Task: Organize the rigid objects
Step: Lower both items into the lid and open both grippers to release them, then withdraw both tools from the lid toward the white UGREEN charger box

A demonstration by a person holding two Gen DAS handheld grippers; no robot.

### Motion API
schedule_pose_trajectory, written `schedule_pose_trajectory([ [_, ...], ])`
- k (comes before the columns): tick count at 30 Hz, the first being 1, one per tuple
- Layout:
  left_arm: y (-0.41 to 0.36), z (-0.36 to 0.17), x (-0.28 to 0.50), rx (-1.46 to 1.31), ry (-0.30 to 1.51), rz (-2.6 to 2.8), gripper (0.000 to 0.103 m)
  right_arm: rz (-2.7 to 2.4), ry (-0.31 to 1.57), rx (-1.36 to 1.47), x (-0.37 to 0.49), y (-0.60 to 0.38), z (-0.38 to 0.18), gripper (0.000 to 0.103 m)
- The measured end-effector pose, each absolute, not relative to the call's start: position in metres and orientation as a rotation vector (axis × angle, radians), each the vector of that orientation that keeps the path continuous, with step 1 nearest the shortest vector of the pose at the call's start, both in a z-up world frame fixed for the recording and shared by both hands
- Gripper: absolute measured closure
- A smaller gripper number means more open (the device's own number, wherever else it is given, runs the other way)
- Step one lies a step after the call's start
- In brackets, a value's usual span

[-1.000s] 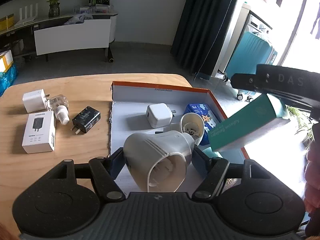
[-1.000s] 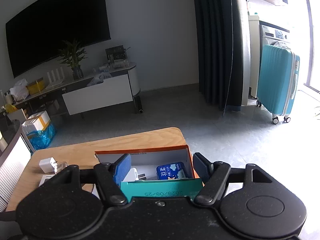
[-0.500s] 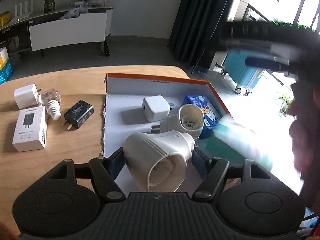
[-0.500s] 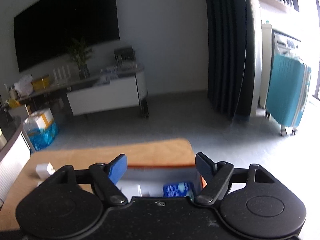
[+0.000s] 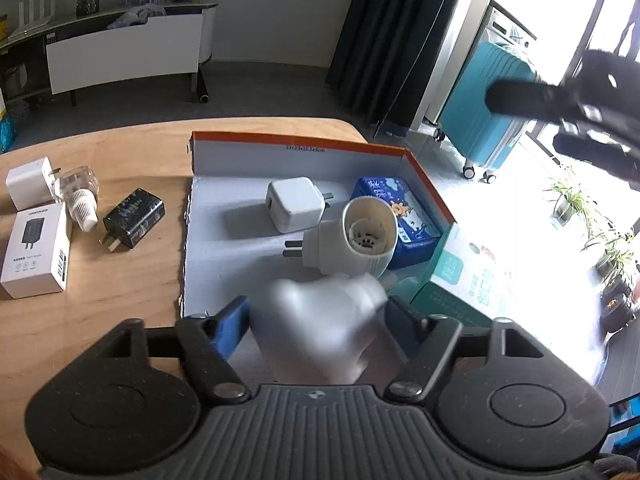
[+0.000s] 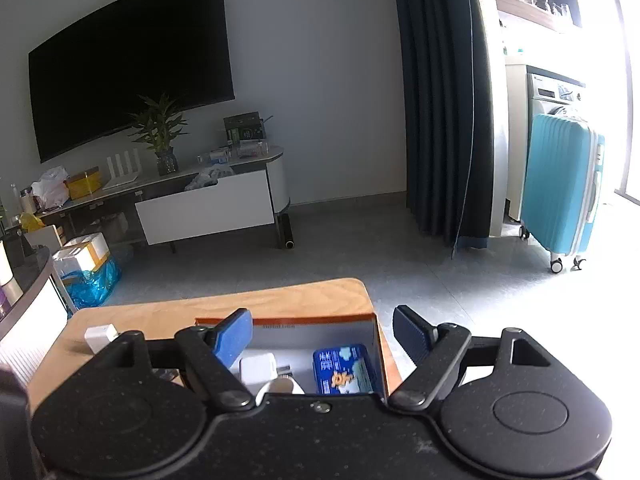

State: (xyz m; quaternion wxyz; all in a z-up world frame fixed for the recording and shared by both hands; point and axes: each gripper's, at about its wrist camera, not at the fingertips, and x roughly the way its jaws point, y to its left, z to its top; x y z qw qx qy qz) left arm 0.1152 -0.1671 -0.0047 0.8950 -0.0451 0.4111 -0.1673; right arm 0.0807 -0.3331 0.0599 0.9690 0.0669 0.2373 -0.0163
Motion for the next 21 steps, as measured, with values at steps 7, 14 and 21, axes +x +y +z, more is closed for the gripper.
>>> schedule_pose_trajectory([
  [7, -0.154, 0.010, 0.106, -0.084, 0.827, -0.299, 0.013, -0.027, 0.507, 0.156, 0.067, -0.321, 0.056, 0.011],
  [14, -0.124, 0.018, 0.099, -0.079, 0.843, -0.195, 0.010, 0.001, 0.535, 0.140, 0.057, -0.297, 0.050, 0.011],
  [21, -0.097, 0.027, 0.091, -0.083, 0.840, -0.125, 0.006, 0.036, 0.561, 0.127, 0.054, -0.273, 0.047, 0.011],
])
